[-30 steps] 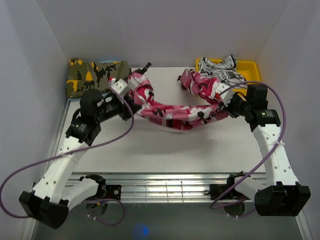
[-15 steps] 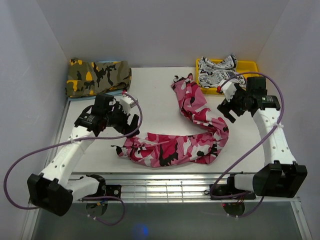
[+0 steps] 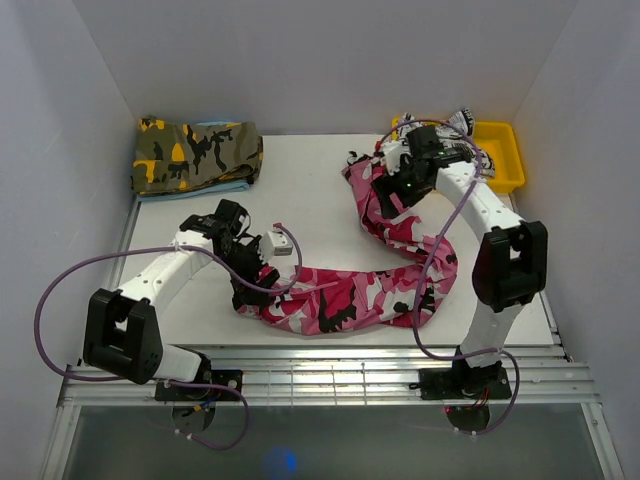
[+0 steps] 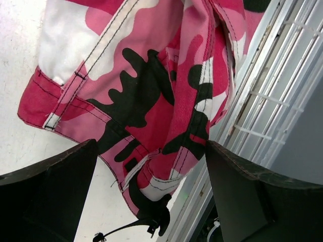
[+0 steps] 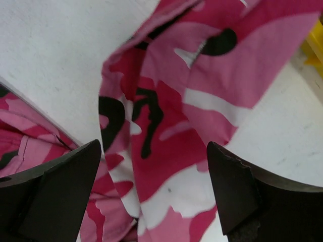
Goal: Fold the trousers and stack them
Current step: Flatten the trousers out
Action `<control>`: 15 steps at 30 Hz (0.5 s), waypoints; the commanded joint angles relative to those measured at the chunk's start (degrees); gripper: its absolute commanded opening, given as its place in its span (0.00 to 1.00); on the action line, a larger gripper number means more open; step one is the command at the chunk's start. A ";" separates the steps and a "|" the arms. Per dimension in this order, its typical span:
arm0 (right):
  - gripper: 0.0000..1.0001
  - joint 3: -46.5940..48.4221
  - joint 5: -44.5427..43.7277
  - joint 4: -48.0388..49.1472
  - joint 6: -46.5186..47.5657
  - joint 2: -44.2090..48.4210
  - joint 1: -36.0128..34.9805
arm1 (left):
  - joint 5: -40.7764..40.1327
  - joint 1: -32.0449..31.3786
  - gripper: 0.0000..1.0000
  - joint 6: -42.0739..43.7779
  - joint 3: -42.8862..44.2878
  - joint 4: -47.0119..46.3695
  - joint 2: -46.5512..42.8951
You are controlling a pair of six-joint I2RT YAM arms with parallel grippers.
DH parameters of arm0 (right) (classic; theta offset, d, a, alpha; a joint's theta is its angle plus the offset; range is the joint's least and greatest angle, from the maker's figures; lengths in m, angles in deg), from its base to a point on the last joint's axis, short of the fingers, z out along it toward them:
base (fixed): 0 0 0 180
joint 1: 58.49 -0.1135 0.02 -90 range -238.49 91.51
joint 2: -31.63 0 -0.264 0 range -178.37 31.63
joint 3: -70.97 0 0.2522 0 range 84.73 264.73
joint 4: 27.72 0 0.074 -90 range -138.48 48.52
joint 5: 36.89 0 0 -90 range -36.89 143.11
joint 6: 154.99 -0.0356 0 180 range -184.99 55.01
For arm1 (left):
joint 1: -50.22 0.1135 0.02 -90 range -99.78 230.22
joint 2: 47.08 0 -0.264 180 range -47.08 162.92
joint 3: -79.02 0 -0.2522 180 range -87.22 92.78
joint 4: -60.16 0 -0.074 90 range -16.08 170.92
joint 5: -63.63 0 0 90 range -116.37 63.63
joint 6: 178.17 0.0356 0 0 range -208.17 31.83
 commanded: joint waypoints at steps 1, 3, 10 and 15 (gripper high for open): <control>0.90 0.85 -8.84 6.15 -4.98 -3.20 -6.79 | 3.38 0.28 0.98 8.24 -0.81 1.55 -1.88; 0.90 1.12 -12.44 6.51 -4.11 -7.25 -9.25 | 4.00 0.28 0.98 10.43 -2.38 1.20 -2.58; 0.91 0.86 -26.07 9.75 -2.09 -16.66 -12.17 | -0.04 0.28 0.98 11.95 -6.69 -5.91 -2.41; 0.73 -0.37 -29.78 11.61 -0.68 -15.44 -11.38 | 0.23 0.28 0.88 9.67 -7.93 -12.84 -3.20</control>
